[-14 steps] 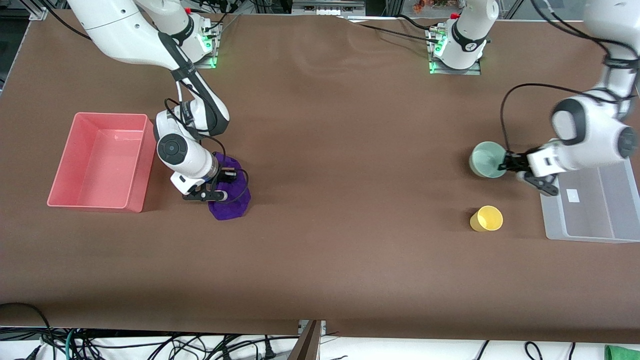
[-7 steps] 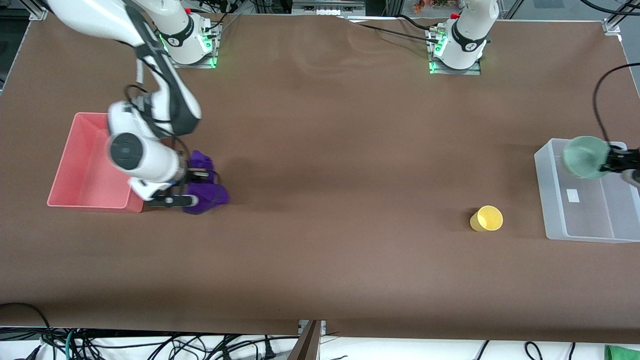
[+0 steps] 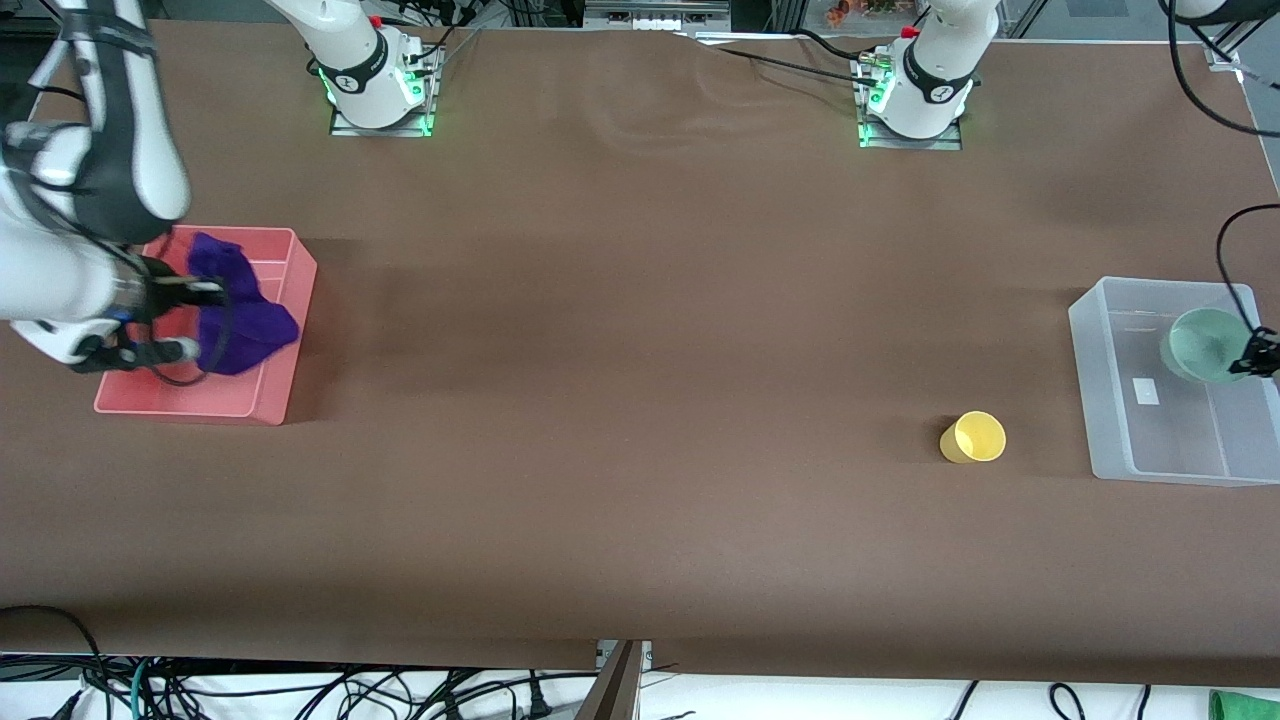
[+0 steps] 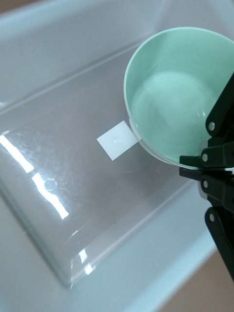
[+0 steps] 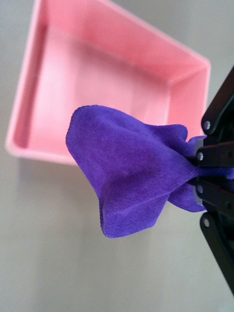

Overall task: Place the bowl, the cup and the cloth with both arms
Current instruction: 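Carry the cloth into the pink bin while the left gripper carries the bowl, then release the cloth in the pink bin while the left gripper releases the bowl, then move the left gripper to the yellow cup and grasp it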

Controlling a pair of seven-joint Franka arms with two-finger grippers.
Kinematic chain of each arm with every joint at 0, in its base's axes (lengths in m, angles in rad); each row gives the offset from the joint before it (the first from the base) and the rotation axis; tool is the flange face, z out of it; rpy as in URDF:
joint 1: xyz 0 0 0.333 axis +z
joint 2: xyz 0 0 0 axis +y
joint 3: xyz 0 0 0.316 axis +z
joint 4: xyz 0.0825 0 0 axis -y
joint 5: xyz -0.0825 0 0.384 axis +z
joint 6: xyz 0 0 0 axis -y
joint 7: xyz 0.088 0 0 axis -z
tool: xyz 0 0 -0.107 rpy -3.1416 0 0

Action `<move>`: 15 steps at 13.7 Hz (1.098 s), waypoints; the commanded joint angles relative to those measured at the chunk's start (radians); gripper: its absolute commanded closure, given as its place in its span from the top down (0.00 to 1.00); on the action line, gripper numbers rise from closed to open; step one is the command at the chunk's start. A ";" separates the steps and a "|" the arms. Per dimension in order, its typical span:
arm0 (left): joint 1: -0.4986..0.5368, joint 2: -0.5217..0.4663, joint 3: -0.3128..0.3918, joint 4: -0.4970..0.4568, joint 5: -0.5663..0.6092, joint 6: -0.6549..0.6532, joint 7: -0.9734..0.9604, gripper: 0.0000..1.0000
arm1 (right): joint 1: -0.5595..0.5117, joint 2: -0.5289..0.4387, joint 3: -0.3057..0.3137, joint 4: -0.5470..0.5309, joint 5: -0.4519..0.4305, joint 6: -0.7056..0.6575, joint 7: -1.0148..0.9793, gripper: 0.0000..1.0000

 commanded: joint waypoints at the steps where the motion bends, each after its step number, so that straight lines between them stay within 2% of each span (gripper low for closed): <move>1: 0.005 0.054 -0.009 0.010 -0.036 0.052 0.024 0.07 | 0.003 -0.015 -0.090 -0.033 -0.012 -0.022 -0.110 0.00; 2: -0.004 0.051 -0.009 0.010 -0.036 0.046 0.010 0.40 | -0.002 -0.012 -0.123 -0.054 -0.012 -0.011 -0.127 0.00; 3: -0.007 0.045 -0.011 0.015 -0.036 0.043 0.001 0.99 | -0.013 -0.004 -0.143 -0.085 -0.021 0.021 -0.130 0.00; 6: -0.010 -0.034 -0.020 0.027 -0.033 0.026 -0.007 1.00 | -0.040 -0.007 -0.177 -0.212 -0.039 0.157 -0.139 0.00; 8: -0.056 -0.114 -0.029 0.025 -0.036 -0.021 -0.058 1.00 | -0.042 -0.002 -0.186 -0.280 -0.038 0.232 -0.146 0.00; 10: -0.129 -0.171 -0.055 0.027 -0.036 -0.120 -0.257 1.00 | -0.044 0.001 -0.186 -0.286 -0.036 0.245 -0.143 0.99; 13: -0.220 -0.200 -0.129 0.016 -0.038 -0.188 -0.599 1.00 | -0.042 -0.016 -0.181 -0.225 -0.018 0.230 -0.135 1.00; 15: -0.236 -0.168 -0.199 0.005 -0.071 -0.181 -0.765 1.00 | -0.039 -0.021 -0.155 -0.115 0.020 0.121 -0.136 1.00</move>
